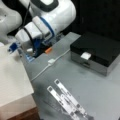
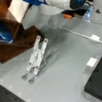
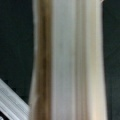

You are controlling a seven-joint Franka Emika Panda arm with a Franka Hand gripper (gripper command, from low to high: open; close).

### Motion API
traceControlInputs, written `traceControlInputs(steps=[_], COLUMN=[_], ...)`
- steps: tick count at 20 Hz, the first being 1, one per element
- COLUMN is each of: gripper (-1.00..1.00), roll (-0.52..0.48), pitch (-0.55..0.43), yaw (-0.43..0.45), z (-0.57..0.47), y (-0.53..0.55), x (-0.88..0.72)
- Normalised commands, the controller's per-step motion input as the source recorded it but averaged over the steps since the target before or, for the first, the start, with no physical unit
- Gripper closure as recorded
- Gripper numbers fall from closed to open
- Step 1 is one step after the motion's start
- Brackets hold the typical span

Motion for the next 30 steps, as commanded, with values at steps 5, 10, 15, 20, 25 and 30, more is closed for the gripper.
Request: traceControlInputs(steps=[5,10,15,20,25,30], gripper=[1.00,1.00,1.00,1.00,1.00,1.00], roll=[0.003,0.019,0.032,0.038,0.020,-0.013], pitch=[0.034,0.035,0.044,0.052,0.067,0.113], yaw=[0.160,0.136,0.128,0.119,0.084,0.149], z=[0.07,0.04,0.03,0.02,0.03,0.05], y=[-0.02,0.01,0.01,0.06,0.16,0.27], x=[0.00,0.01,0.03,0.07,0.11,0.07])
